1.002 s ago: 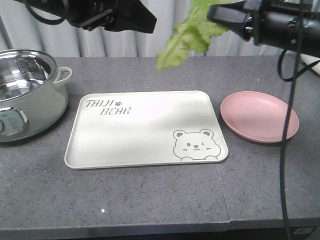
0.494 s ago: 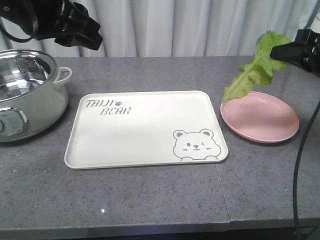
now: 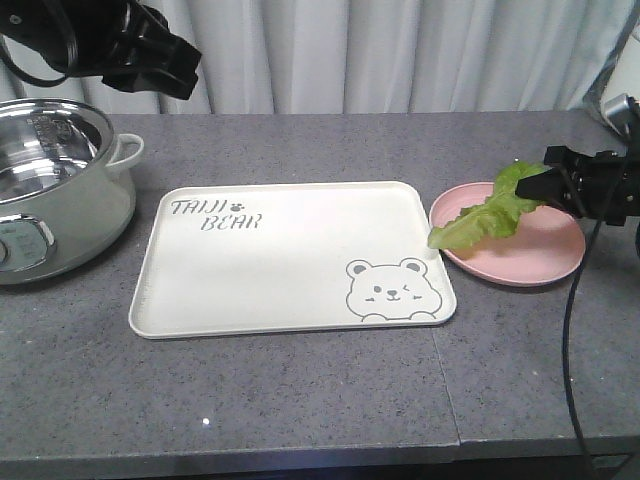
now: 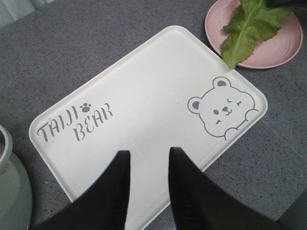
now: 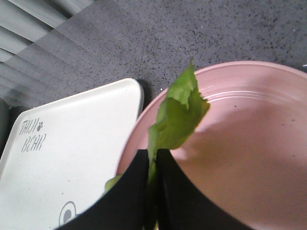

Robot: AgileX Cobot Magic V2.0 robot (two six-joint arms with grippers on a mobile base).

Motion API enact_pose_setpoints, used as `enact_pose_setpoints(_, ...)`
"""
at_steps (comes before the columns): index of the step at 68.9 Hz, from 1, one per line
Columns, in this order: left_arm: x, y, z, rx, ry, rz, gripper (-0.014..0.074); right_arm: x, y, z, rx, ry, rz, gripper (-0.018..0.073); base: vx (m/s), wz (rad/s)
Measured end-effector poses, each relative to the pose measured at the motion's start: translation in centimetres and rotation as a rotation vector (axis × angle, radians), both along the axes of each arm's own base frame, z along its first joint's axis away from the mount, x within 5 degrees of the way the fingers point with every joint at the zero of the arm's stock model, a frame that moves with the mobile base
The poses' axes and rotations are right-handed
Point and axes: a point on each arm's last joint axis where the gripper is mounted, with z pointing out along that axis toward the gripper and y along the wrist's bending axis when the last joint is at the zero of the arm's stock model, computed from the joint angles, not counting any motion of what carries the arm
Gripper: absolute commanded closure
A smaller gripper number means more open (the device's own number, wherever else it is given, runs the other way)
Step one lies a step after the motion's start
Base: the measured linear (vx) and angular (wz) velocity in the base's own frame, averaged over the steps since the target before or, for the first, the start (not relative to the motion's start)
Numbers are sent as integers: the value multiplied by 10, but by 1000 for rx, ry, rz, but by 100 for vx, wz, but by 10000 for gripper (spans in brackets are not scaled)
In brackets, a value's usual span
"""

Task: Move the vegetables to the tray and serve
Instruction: 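Carry the leaf with the right gripper and release it onto the pink plate, then lower the right gripper to the pink plate rim and grasp it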

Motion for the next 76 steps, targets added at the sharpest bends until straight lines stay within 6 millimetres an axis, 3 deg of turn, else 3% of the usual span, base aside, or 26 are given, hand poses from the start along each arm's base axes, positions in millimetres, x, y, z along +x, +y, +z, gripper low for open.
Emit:
enact_pose_setpoints(17,0,0,0,0,1,0,407,3,-4,-8,-36,22,-32,183,0,0)
enact_pose_setpoints(23,0,0,0,0,1,0,407,2,-7,-11,-67,39,-45,125,0,0)
enact_pose_setpoints(40,0,0,0,0,1,0,407,5,-14,-11,-154,58,-85,113,0,0)
enact_pose_setpoints(63,0,0,0,0,1,0,407,22,-27,34,-257,18,-128,115,0,0)
enact_pose_setpoints(76,0,0,0,0,1,0,407,10,-37,50,-315,121,-129,115,0,0)
